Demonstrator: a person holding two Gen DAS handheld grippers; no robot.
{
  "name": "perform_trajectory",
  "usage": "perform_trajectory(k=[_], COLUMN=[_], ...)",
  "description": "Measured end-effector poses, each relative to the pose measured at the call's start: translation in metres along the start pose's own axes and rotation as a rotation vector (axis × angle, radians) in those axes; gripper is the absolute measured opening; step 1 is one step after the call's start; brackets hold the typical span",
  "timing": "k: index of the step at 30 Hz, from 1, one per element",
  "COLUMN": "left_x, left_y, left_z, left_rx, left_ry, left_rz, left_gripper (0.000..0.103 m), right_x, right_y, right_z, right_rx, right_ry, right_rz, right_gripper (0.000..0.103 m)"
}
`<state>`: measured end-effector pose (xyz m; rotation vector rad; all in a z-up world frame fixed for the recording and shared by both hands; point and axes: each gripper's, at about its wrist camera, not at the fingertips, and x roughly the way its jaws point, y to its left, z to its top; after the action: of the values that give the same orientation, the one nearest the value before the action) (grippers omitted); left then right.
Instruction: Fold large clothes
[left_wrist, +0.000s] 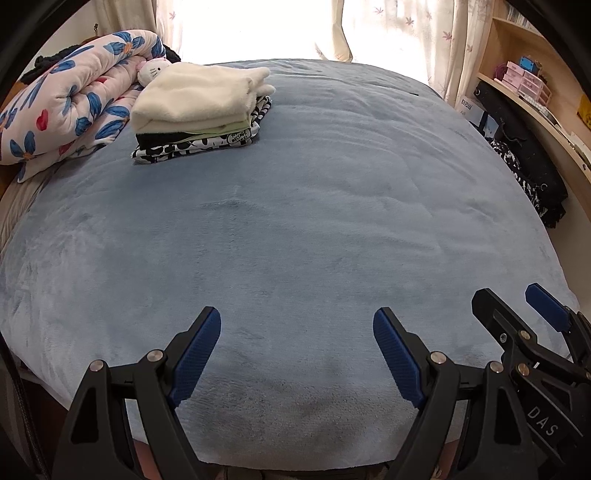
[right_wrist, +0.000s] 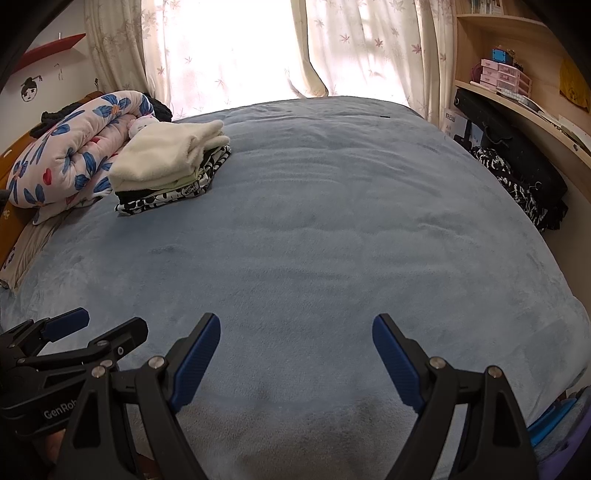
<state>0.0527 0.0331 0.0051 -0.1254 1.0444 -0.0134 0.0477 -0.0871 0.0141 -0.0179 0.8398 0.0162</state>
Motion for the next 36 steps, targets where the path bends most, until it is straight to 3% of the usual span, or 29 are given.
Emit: perform_trajectory(k=[36], left_x=[0.012], left_y=[-0.001], left_z=[0.006], left_rx=[0.019], left_ry=[0.018], left_rz=[0.021], left_gripper=[0.082], right_x=[0.014], right_y=[-0.003], right_z=[-0.001], right_rx=[0.009], right_ry=[0.025], right_rz=[0.005], right_gripper=[0.085])
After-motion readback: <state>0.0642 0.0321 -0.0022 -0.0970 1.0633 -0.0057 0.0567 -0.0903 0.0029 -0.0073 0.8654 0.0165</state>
